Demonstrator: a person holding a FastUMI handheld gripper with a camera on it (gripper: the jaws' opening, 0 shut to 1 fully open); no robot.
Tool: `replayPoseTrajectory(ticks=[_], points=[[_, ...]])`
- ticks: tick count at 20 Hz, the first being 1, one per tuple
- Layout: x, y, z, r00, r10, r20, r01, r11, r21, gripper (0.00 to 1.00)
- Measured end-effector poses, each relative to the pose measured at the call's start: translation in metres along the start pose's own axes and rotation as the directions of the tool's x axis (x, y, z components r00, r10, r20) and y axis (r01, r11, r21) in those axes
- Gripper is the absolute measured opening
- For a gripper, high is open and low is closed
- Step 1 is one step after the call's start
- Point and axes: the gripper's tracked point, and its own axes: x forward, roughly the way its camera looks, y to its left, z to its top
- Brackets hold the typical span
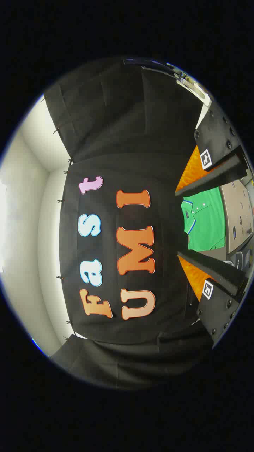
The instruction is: Put the clothes into the washing machine and then close the washing machine lid.
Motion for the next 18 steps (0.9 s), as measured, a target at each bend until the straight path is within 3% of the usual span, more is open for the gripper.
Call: replayPoseTrajectory(ticks=[18], points=[[0.035,-0.005,0.007,0.999,0.035,-0.03,-0.036,0.999,-0.033,0.97]])
